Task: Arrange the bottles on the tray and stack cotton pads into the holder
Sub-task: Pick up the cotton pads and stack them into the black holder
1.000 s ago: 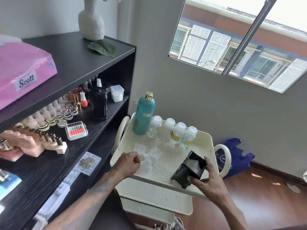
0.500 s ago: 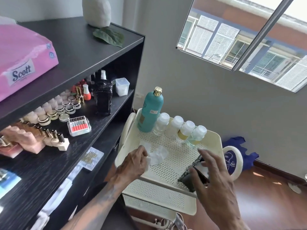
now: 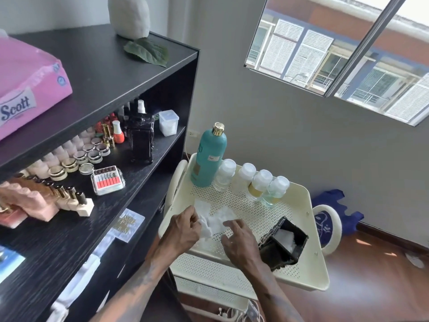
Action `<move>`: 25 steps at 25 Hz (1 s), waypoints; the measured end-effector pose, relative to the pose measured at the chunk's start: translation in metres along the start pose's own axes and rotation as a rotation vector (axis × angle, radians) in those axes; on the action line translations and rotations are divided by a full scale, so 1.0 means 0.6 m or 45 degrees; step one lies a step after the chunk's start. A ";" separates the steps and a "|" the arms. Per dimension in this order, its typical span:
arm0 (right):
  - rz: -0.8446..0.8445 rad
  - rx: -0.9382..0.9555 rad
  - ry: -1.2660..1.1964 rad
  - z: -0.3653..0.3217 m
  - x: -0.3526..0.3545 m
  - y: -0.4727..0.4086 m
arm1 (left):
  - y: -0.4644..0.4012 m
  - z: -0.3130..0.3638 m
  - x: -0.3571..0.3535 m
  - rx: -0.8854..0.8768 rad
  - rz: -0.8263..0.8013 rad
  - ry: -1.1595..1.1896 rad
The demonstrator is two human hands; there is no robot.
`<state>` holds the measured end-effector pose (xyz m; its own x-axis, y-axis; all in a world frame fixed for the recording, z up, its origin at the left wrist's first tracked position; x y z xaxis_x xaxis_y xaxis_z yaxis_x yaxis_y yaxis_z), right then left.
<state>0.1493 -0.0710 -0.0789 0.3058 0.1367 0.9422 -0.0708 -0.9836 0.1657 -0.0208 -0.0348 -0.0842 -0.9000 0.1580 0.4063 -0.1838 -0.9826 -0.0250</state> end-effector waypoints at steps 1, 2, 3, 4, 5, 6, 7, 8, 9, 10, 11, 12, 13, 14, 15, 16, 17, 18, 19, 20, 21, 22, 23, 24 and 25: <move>-0.001 -0.054 -0.005 0.003 -0.008 -0.014 | 0.000 0.002 0.000 -0.016 -0.012 0.000; 0.003 -0.129 -0.041 0.007 -0.014 -0.025 | 0.000 0.005 0.000 -0.033 -0.025 0.002; 0.014 -0.211 -0.096 0.013 -0.019 -0.034 | 0.000 0.007 -0.002 -0.045 -0.038 -0.001; 0.029 -0.287 -0.147 0.019 -0.023 -0.040 | -0.001 0.008 -0.004 -0.046 -0.052 -0.009; 0.044 -0.343 -0.178 0.024 -0.026 -0.044 | -0.001 0.009 -0.008 -0.037 -0.068 -0.018; 0.060 -0.380 -0.198 0.027 -0.028 -0.046 | -0.001 0.008 -0.012 -0.023 -0.084 -0.027; 0.084 -0.398 -0.223 0.030 -0.029 -0.046 | -0.001 0.007 -0.016 -0.008 -0.095 -0.034; 0.119 -0.401 -0.268 0.032 -0.028 -0.046 | 0.000 0.006 -0.018 0.007 -0.105 -0.035; 0.159 -0.383 -0.335 0.031 -0.025 -0.045 | 0.001 0.006 -0.020 0.021 -0.114 -0.029; 0.204 -0.350 -0.413 0.028 -0.020 -0.044 | 0.002 0.006 -0.021 0.029 -0.123 -0.022; 0.246 -0.316 -0.489 0.026 -0.013 -0.043 | 0.002 0.006 -0.022 0.034 -0.129 -0.021; 0.274 -0.293 -0.556 0.024 -0.006 -0.042 | 0.001 0.006 -0.023 0.036 -0.131 -0.028; 0.281 -0.287 -0.619 0.022 0.000 -0.041 | 0.001 0.004 -0.023 0.039 -0.132 -0.045; 0.264 -0.300 -0.677 0.022 0.002 -0.038 | 0.001 0.003 -0.024 0.042 -0.134 -0.070; 0.238 -0.315 -0.719 0.022 0.004 -0.034 | 0.001 0.002 -0.025 0.047 -0.138 -0.095; 0.219 -0.319 -0.744 0.022 0.007 -0.028 | 0.000 0.002 -0.026 0.051 -0.140 -0.119; 0.212 -0.304 -0.759 0.019 0.014 -0.021 | 0.000 0.002 -0.026 0.059 -0.141 -0.139; 0.220 -0.269 -0.780 0.012 0.024 -0.013 | 0.001 0.002 -0.026 0.069 -0.141 -0.155; 0.237 -0.216 -0.801 0.001 0.039 -0.003 | 0.001 0.002 -0.027 0.087 -0.144 -0.166; 0.256 -0.148 -0.802 -0.012 0.058 0.006 | 0.001 0.001 -0.028 0.110 -0.152 -0.178; 0.266 -0.067 -0.777 -0.028 0.077 0.017 | 0.001 -0.002 -0.029 0.142 -0.159 -0.187; 0.264 0.019 -0.745 -0.044 0.095 0.029 | 0.002 -0.008 -0.028 0.173 -0.163 -0.196; 0.256 0.100 -0.724 -0.055 0.113 0.047 | 0.004 -0.010 -0.029 0.181 -0.165 -0.214; 0.246 0.171 -0.714 -0.061 0.130 0.067 | 0.005 -0.011 -0.030 0.173 -0.167 -0.236; 0.241 0.223 -0.706 -0.058 0.146 0.087 | 0.006 -0.012 -0.031 0.164 -0.167 -0.251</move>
<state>0.1391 -0.1063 0.0222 0.7553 -0.0774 0.6508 -0.0296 -0.9960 -0.0841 -0.0078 -0.0405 -0.0984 -0.7754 0.2750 0.5685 -0.2305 -0.9614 0.1506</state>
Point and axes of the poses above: each hand's wrist, its own y-axis away from the middle knuckle, its own x-axis out of the back of the hand, z = x × y, the point moved 9 cm from there along -y, towards the middle knuckle, and after that the axes turned 8 degrees about y, right-handed, at the moved point
